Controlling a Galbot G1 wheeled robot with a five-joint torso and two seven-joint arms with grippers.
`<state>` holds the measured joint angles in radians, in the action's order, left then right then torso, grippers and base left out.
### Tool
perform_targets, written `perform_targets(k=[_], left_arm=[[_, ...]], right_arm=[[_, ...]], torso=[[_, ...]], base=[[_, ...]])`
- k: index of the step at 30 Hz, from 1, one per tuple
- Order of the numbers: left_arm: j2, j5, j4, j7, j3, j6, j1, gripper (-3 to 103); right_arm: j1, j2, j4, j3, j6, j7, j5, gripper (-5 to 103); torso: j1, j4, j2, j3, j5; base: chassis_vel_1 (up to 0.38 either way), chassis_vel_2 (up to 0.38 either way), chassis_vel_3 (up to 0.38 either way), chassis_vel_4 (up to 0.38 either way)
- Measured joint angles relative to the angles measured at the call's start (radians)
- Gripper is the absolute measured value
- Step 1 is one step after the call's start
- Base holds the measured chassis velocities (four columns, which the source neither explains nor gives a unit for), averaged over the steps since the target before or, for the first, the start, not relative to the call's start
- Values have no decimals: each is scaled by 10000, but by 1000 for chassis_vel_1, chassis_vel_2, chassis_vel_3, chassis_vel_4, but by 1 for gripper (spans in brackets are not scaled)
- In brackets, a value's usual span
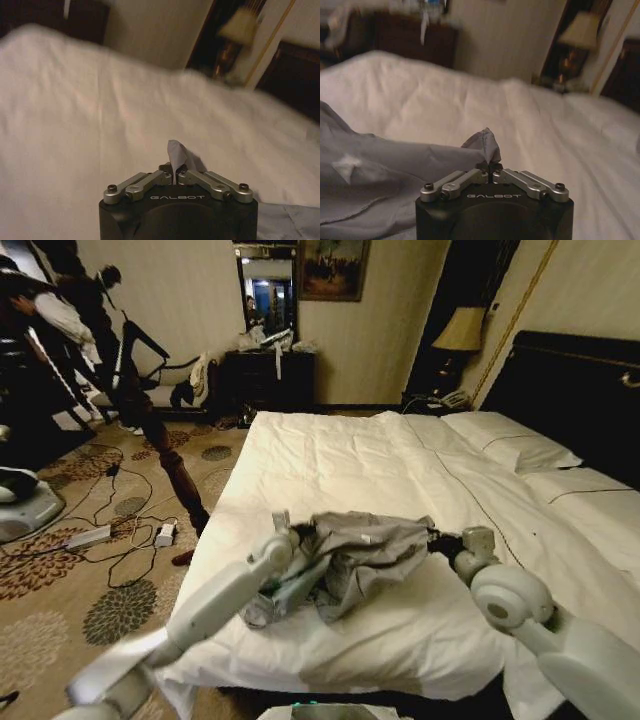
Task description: Pick up the clothes from the bed and hang them on the clothes hanger.
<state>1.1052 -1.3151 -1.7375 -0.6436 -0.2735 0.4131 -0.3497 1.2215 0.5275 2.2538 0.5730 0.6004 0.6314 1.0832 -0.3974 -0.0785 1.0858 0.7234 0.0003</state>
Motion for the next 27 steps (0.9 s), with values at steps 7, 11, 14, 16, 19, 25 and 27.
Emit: perform_targets(k=[7,11,14,16,19,25,27], left_arm=[[-984,-1189,-796,-638,589,432,3130,0],[-1455,-1832,-904,-725,551,599,4733,0],[-1695,-2506,-864,-932,429,756,5942,0],[-1826,-2978,-773,-1082,227,857,7071,0],[-2110,-3637,-768,-1430,-170,1110,8709,0],[-3529,-4988,-1555,-2103,-391,1723,9979,0],[-4521,-5366,-2242,-2153,-343,1880,10031,0]], right_arm=[[-3702,-597,-581,-840,-559,-648,1271,0],[-5122,-879,-703,-897,-710,-956,1853,0],[-5944,-1182,-725,-884,-801,-1195,2274,0],[-6598,-1479,-722,-876,-898,-1376,2583,0],[-7764,-1754,-767,-984,-939,-1413,3265,0],[-10106,-1825,-1080,-1403,-938,-1198,4920,0],[-10486,-1858,-816,-1434,-920,-915,5901,0]], torso=[[-1,11,-1,2,-4],[-2,6,-1,1,-4],[1,10,0,1,-6],[1,6,0,0,-8],[0,0,0,-1,3],[2,12,1,-1,-7],[2,13,1,-2,-12]], base=[[0,0,0,0],[0,0,0,0],[0,0,0,0],[0,0,0,0],[0,0,0,0],[0,0,0,0],[0,0,0,0]])
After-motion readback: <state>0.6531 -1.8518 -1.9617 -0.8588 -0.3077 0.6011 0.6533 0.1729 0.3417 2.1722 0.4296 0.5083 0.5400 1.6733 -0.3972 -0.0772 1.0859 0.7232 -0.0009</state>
